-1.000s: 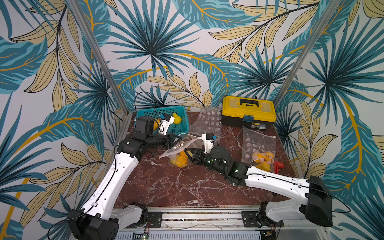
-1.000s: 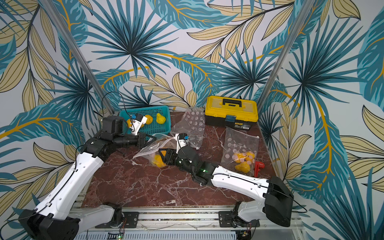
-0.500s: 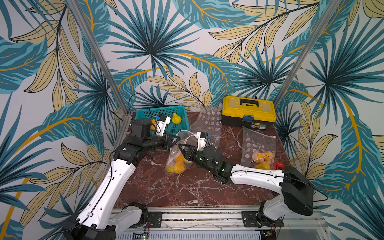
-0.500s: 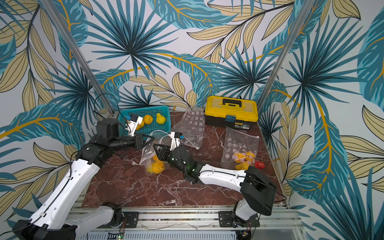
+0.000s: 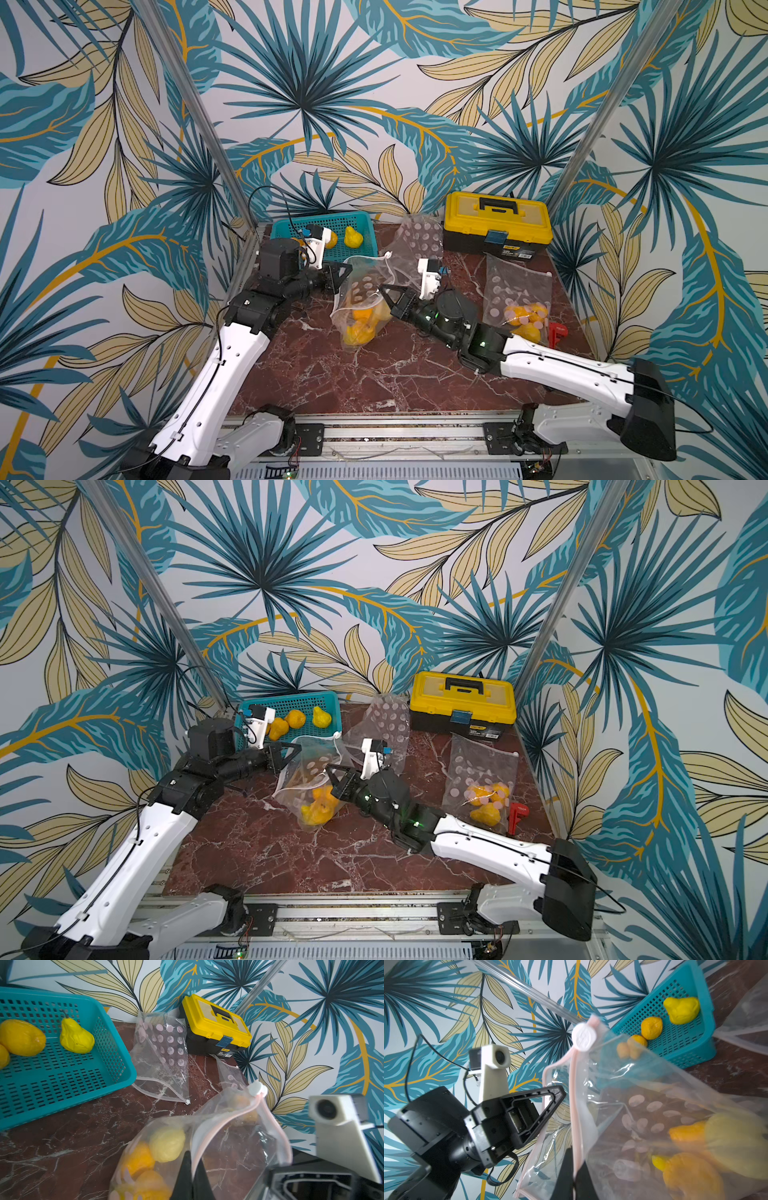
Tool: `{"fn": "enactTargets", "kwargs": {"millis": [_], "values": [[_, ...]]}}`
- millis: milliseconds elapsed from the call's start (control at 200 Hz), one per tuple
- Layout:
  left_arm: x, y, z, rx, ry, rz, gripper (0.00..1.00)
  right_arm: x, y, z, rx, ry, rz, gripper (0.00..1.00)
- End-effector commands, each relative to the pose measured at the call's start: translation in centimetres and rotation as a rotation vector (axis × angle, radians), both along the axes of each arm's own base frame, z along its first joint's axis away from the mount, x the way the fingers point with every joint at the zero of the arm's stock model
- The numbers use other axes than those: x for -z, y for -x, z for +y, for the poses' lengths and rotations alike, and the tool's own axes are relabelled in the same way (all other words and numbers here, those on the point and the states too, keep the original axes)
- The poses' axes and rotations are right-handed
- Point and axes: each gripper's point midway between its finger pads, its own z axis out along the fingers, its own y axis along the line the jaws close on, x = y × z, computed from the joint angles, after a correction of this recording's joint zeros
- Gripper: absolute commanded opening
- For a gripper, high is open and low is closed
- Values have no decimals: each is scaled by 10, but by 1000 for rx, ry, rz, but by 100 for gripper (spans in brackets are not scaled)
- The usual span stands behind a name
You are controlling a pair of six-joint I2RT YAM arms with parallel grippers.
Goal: Open the zip-top bag and take out the pear
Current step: Open the zipper of the food storage bag at the center of the board.
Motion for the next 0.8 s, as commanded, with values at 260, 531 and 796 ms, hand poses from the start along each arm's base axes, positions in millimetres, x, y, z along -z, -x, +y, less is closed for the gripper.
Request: {"fn": "enactTargets", "kwargs": {"millis": [260,531,796], "values": [[38,-17,-39,38,-77,76,0,10,-19,-109,116,486,104,0],[86,-8,-88,118,-74,174,0,-28,-22,-132,140,694,68,0],[128,-10,-85,10,-28,176,0,17,-31,-101,38,758,160,0]]}}
